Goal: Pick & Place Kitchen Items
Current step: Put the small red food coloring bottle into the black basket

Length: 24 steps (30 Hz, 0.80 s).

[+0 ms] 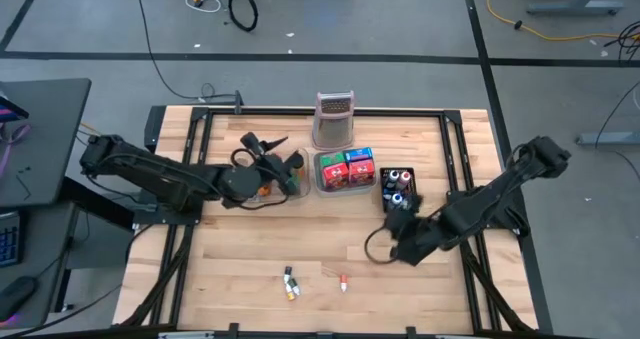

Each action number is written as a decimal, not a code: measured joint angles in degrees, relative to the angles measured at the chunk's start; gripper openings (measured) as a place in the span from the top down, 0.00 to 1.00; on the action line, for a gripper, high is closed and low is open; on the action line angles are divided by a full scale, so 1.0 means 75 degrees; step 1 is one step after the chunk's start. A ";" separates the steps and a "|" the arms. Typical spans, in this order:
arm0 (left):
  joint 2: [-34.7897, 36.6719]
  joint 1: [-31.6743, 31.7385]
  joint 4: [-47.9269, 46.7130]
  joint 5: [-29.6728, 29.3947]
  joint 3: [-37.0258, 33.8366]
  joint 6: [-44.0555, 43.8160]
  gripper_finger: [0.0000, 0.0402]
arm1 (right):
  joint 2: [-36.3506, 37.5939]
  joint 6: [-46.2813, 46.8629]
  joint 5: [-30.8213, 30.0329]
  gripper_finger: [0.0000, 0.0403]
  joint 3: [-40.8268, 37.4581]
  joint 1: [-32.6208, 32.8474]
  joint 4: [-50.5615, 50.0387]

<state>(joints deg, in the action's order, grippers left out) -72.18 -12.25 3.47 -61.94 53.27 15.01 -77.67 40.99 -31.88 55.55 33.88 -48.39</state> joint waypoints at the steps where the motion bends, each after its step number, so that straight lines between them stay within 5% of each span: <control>1: 0.0126 0.0003 -0.0377 0.0367 -0.0063 -0.0444 0.48 | 0.0151 0.0501 -0.0063 0.76 0.0000 -0.0002 -0.0453; 6: 0.0662 0.0022 -0.1093 0.1807 -0.0595 -0.1734 0.48 | 0.0399 0.2372 -0.0055 0.77 0.0000 0.0087 -0.1677; 12: 0.0854 0.0026 -0.1011 0.1575 -0.1166 -0.2284 0.48 | 0.0364 0.2944 -0.0140 0.76 0.0000 0.0240 -0.1840; 19: 0.0854 -0.0431 -0.0145 0.2976 -0.1502 -0.2299 0.48 | 0.0367 0.5849 -0.0944 0.76 -0.1024 0.0212 -0.2030; 24: 0.0854 -0.0775 0.0097 0.2769 -0.1502 -0.1960 0.48 | 0.0367 0.7428 -0.1258 0.76 -0.2057 0.0131 -0.1836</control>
<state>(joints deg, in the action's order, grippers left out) -65.78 -18.06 4.19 -41.17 42.00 0.31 -74.91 96.71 -41.31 40.12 34.87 -62.16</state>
